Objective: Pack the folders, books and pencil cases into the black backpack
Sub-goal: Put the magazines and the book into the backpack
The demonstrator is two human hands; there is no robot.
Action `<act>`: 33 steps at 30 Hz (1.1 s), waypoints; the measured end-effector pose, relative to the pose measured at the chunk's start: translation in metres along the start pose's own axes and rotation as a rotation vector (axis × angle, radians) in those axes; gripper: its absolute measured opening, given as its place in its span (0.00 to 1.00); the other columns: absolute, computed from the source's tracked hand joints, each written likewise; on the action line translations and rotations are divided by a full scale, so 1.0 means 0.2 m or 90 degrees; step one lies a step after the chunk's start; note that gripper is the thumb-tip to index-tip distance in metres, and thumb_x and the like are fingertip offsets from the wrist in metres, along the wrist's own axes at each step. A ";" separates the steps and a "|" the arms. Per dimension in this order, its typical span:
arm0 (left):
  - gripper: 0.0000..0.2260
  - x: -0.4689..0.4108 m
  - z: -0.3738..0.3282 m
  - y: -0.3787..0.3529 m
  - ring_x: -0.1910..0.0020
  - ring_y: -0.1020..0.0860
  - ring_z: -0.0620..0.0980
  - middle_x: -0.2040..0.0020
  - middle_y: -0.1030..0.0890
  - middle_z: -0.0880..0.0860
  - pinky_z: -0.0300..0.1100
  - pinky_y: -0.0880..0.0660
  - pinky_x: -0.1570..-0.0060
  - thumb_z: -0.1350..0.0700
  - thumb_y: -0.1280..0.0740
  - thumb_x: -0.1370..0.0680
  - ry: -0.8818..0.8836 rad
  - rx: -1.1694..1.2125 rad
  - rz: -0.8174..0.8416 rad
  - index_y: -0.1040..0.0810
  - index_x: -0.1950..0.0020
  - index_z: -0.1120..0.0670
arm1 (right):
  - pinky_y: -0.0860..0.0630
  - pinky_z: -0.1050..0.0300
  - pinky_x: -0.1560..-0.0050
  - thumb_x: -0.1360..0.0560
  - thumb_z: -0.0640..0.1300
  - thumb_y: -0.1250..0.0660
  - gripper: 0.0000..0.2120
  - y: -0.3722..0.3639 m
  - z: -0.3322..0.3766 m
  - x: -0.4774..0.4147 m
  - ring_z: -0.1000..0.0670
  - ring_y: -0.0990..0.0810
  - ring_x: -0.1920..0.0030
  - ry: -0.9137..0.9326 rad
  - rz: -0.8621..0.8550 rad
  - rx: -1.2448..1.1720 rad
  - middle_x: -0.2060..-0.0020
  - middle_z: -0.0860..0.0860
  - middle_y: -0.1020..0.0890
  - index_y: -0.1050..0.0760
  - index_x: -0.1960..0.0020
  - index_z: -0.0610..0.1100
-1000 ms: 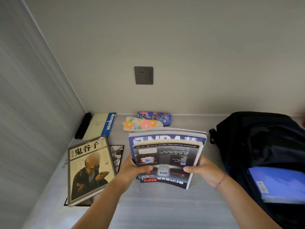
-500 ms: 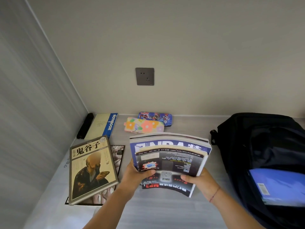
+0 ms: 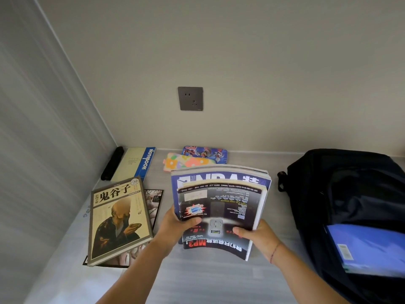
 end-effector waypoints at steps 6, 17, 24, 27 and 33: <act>0.25 -0.01 -0.01 -0.09 0.55 0.15 0.51 0.55 0.13 0.51 0.46 0.20 0.54 0.50 0.19 0.42 0.009 0.019 0.051 0.22 0.48 0.49 | 0.23 0.69 0.54 0.30 0.37 0.26 0.13 0.12 0.04 0.10 0.61 0.16 0.55 0.012 -0.010 0.001 0.59 0.59 0.14 0.21 0.47 0.47; 0.19 0.13 -0.02 -0.75 0.63 0.17 0.62 0.55 0.16 0.66 0.56 0.19 0.59 0.61 0.23 0.37 0.157 0.138 0.242 0.20 0.48 0.59 | 0.19 0.55 0.52 0.27 0.42 0.30 0.15 0.58 -0.01 0.53 0.47 0.16 0.47 -0.081 -0.104 -0.168 0.48 0.46 0.15 0.25 0.41 0.48; 0.14 0.32 -0.12 -1.33 0.56 0.16 0.61 0.53 0.15 0.62 0.50 0.19 0.58 0.59 0.25 0.31 0.141 0.056 0.405 0.20 0.47 0.56 | 0.20 0.40 0.50 0.30 0.34 0.33 0.18 1.02 -0.12 0.91 0.35 0.18 0.51 -0.040 -0.230 -0.332 0.46 0.32 0.19 0.25 0.39 0.40; 0.13 0.37 -0.17 -1.55 0.54 0.16 0.58 0.54 0.14 0.59 0.49 0.19 0.53 0.55 0.25 0.31 0.117 -0.023 0.442 0.19 0.47 0.56 | 0.18 0.46 0.61 0.32 0.34 0.33 0.18 1.18 -0.19 1.02 0.37 0.15 0.60 -0.026 -0.279 -0.375 0.54 0.34 0.16 0.24 0.42 0.39; 0.22 0.34 -0.23 -1.94 0.53 0.16 0.54 0.53 0.14 0.55 0.51 0.22 0.43 0.40 0.32 0.28 0.017 -0.246 0.443 0.18 0.49 0.58 | 0.19 0.42 0.61 0.33 0.36 0.31 0.21 1.54 -0.34 1.18 0.37 0.16 0.62 -0.047 -0.339 -0.409 0.53 0.33 0.18 0.26 0.40 0.37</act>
Point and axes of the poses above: each hand's wrist, its own x-axis away from the middle knuckle, its own y-axis out of the back of the hand, z = x × y, the point moved 8 cm from there along -x, towards the middle knuckle
